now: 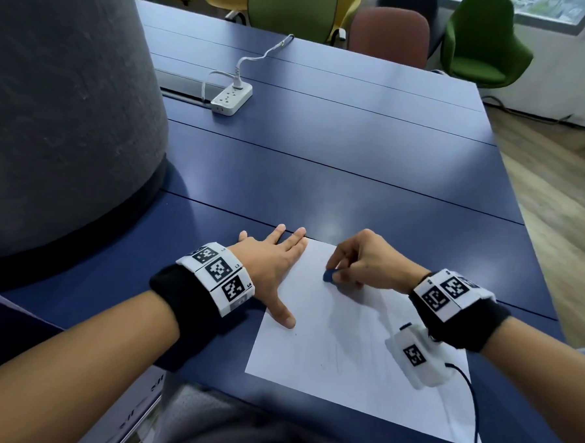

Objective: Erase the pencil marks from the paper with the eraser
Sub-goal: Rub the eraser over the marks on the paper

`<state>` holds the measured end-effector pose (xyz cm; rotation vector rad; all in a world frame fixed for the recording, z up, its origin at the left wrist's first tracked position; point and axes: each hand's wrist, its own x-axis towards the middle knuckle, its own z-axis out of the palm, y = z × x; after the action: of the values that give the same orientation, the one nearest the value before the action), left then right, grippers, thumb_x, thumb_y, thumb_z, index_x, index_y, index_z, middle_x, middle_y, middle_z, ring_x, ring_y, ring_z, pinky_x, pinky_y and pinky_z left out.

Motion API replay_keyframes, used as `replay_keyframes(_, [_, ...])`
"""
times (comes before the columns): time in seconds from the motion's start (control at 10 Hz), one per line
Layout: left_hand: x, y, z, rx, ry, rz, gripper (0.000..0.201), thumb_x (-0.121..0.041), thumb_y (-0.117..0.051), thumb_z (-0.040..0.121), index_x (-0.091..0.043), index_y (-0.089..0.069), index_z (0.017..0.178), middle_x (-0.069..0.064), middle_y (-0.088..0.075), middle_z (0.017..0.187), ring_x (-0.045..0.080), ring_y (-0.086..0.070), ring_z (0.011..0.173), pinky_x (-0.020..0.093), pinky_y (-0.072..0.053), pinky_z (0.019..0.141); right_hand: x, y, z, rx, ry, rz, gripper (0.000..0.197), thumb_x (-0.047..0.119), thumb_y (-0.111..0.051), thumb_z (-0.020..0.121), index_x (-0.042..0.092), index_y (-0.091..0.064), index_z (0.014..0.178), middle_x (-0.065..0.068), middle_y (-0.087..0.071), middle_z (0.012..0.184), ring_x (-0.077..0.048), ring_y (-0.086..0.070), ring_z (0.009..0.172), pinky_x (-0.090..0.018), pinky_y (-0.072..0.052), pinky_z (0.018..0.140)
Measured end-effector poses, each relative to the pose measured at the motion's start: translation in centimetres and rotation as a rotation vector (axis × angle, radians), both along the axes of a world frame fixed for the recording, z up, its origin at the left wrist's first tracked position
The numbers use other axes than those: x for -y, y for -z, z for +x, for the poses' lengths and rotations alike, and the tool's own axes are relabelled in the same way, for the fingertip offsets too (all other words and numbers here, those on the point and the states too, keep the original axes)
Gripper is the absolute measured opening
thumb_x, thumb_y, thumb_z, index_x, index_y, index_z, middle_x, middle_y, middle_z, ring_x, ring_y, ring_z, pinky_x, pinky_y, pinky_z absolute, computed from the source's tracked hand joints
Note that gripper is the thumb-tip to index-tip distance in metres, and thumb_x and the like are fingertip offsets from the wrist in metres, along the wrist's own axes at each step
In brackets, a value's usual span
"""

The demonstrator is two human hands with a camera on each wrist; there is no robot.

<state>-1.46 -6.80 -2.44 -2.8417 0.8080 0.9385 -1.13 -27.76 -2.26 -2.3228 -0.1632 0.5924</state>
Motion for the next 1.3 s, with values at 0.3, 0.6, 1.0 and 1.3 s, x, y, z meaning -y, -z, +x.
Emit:
replay_keyframes(0.3, [0.1,0.0,0.0,0.001,-0.002,0.012,0.144,-0.075,-0.075,0.057,-0.02,0.016,0.154,-0.012,0.029,0.158,0.019,0.022,0.147,0.073,-0.01,0.107,-1.3,-0.2,-1.5,0.002,-0.081,-0.006,0.014,-0.001,-0.071,0.072,0.006,-0.074,0.084,-0.002,-0.066,0.062,-0.001,-0.05,0.039,-0.017,-0.042,0.047])
replay_keyframes(0.6, [0.0,-0.1,0.0,-0.004,-0.007,0.008,0.144,-0.075,-0.076,0.057,-0.02,0.016,0.154,-0.012,0.029,0.158,0.018,0.022,0.147,0.072,-0.01,0.108,-1.7,-0.3,-1.5,0.06,-0.096,-0.011,0.012,0.002,-0.072,0.074,0.008,-0.075,0.083,0.007,-0.063,0.057,0.0,-0.05,0.041,-0.015,-0.041,0.047])
replay_keyframes(1.0, [0.1,-0.1,-0.1,-0.004,-0.008,0.009,0.145,-0.074,-0.076,0.057,-0.02,0.018,0.153,-0.012,0.029,0.158,0.018,0.023,0.147,0.072,-0.008,0.108,-0.4,-0.2,-1.4,0.112,-0.088,-0.096,0.011,0.01,-0.074,0.074,0.018,-0.074,0.08,0.006,-0.064,0.062,-0.002,-0.05,0.047,-0.014,-0.04,0.049])
replay_keyframes(1.3, [0.1,-0.2,-0.1,-0.007,-0.005,0.014,0.145,-0.074,-0.076,0.057,-0.02,0.018,0.153,-0.012,0.03,0.157,0.019,0.023,0.147,0.072,-0.008,0.108,0.0,-0.4,-1.5,0.084,-0.063,-0.09,0.01,0.008,-0.074,0.074,0.014,-0.074,0.083,0.005,-0.065,0.061,0.0,-0.051,0.043,-0.015,-0.042,0.049])
